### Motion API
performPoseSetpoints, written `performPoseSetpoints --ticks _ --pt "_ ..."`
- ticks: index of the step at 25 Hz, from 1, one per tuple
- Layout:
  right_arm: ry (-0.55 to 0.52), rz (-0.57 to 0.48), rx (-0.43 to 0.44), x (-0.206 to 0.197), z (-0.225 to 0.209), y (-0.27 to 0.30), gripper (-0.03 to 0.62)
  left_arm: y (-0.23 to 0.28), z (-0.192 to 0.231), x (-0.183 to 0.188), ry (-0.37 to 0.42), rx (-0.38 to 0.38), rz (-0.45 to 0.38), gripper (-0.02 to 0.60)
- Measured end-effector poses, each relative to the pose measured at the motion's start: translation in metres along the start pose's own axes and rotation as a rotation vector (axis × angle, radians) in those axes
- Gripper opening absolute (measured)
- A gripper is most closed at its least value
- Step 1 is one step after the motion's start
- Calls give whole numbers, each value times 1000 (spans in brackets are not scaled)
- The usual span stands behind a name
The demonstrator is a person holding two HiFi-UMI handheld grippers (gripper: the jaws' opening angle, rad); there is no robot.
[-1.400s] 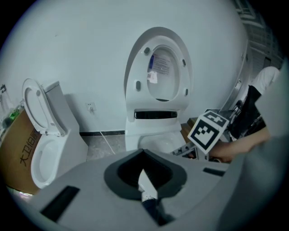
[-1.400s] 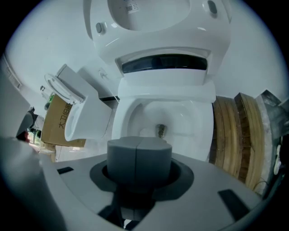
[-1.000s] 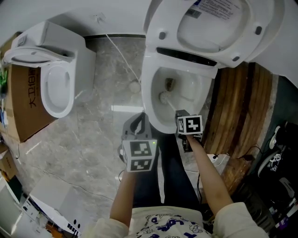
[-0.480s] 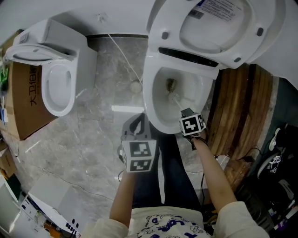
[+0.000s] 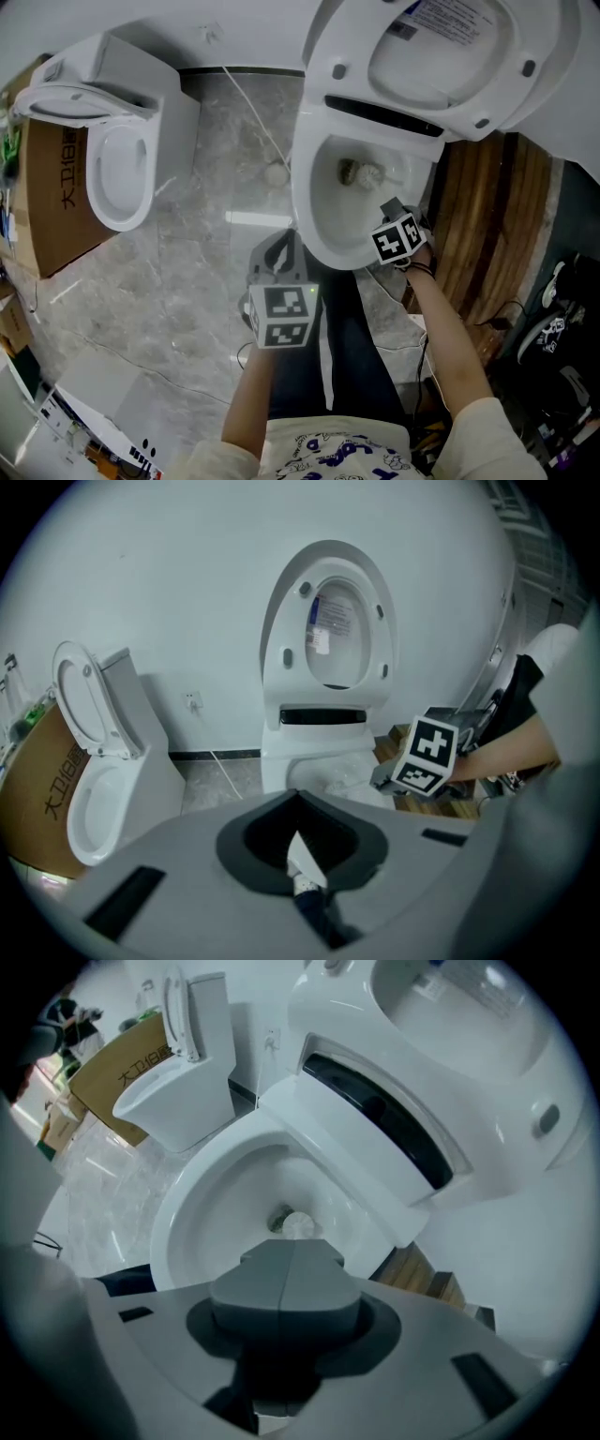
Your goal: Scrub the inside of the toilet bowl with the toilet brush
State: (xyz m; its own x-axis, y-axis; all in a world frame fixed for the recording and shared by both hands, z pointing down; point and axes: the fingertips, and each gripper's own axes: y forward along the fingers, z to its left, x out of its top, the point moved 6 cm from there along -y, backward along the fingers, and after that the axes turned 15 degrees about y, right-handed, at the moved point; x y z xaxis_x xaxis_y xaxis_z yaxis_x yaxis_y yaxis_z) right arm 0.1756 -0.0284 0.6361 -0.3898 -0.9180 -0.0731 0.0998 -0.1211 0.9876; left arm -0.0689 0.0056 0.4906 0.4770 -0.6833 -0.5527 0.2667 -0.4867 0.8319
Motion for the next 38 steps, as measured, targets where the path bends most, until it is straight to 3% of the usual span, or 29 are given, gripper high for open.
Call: performPoseSetpoints --ticks 7,19,28,33,38 --pt "-111 -83 -92 14 -19 -10 170 -2 0 1 1 0 -1 2" --pt "-341 -23 -156 -28 6 -10 169 -3 2 0 9 4 -2 2" --pt "-210 50 -41 -45 34 -8 169 -2 -2 -3 4 -3 0 2" --pt "13 93 95 -43 52 -9 169 -2 -3 -6 -4 -5 4 2" --pt "153 112 158 -35 61 -10 169 -2 -4 -6 -6 -6 0 2"
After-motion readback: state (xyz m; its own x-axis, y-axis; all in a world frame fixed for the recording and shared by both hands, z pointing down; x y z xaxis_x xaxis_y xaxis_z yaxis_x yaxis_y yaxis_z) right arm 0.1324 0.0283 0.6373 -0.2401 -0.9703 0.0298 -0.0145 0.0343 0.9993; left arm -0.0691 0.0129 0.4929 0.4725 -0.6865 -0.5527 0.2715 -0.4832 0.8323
